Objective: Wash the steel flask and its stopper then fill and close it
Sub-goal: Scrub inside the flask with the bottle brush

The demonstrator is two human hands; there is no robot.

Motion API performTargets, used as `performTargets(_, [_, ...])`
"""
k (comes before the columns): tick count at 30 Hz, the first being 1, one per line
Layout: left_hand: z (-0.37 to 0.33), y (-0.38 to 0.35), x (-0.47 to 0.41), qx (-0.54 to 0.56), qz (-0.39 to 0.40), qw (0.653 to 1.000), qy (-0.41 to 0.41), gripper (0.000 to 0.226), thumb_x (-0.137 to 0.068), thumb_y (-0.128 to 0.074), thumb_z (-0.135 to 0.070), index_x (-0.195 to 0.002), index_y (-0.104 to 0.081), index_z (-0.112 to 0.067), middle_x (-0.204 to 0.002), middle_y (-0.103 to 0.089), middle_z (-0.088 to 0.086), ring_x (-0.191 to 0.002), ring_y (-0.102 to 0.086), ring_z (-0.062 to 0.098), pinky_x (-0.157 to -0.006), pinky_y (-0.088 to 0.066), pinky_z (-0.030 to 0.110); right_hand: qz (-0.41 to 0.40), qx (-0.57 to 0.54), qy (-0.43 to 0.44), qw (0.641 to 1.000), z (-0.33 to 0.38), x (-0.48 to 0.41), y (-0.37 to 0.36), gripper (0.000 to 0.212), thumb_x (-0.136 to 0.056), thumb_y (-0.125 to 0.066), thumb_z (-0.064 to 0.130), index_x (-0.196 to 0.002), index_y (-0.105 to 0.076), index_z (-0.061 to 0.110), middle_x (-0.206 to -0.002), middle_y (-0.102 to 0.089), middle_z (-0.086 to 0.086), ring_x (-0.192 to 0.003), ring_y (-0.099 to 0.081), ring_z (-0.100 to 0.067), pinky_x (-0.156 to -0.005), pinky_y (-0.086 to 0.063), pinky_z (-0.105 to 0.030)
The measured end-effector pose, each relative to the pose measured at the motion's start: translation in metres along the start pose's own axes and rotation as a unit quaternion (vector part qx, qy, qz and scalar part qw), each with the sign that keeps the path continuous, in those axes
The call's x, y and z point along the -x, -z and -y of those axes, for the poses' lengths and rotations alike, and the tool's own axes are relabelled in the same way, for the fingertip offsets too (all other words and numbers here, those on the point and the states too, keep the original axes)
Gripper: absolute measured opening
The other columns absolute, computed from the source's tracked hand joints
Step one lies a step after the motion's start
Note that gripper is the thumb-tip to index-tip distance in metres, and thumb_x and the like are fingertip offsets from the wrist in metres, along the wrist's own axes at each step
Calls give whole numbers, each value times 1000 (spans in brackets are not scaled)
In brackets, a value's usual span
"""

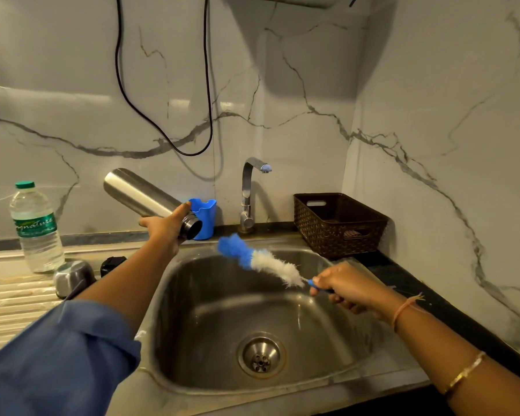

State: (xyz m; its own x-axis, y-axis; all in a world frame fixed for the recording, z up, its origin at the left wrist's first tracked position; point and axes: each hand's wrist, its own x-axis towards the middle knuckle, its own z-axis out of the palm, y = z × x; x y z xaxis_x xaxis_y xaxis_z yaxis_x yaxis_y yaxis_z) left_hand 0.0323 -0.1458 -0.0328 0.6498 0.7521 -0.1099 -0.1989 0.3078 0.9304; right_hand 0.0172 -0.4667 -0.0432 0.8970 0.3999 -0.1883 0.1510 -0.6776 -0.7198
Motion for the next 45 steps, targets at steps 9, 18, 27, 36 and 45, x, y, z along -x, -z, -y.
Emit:
performTargets(9, [29,17,18,51,82,995,-12,101,-74,-75,-2,-144,-7,-29,-122,-46,11,-101,-59,29,-79,-54,52,-167,185,76,966,8,-25,-15,35,-97,-45,27,-65,-50,13,-59,-44,0,-54,-42,-14,-50,-31,-28])
performTargets(18, [57,49,29,119,102,987,44,88,-74,-73,1,-141,-19,-20,-125,-49,12,-98,-60,28,-74,-53,49,-245,289,121,917,44,-60,-24,21,-96,-43,26,-87,-58,15,-84,-60,-6,-77,-56,-25,-63,-38,-30])
performTargets(27, [76,59,20,8,132,991,-24,96,-73,-75,-1,-145,-15,-23,-120,-48,4,-92,-57,17,-67,-54,35,-289,485,189,803,136,-106,-8,23,-93,-44,14,-105,-63,8,-89,-60,-8,-80,-57,-26,-66,-42,-32])
performTargets(36, [84,52,9,-5,105,993,-55,109,-67,-80,-1,-146,-11,-28,-134,-47,9,-114,-53,30,-90,-51,53,-269,660,183,678,211,-146,-21,14,-90,-54,11,-100,-63,6,-98,-61,-6,-97,-61,-29,-74,-36,-34])
performTargets(45, [82,53,6,-17,107,993,-49,109,-67,-81,-5,-145,-11,-36,-139,-43,9,-120,-50,33,-90,-49,58,-292,613,193,708,218,-141,-28,24,-94,-44,9,-109,-63,5,-109,-63,-13,-104,-59,-31,-83,-43,-38])
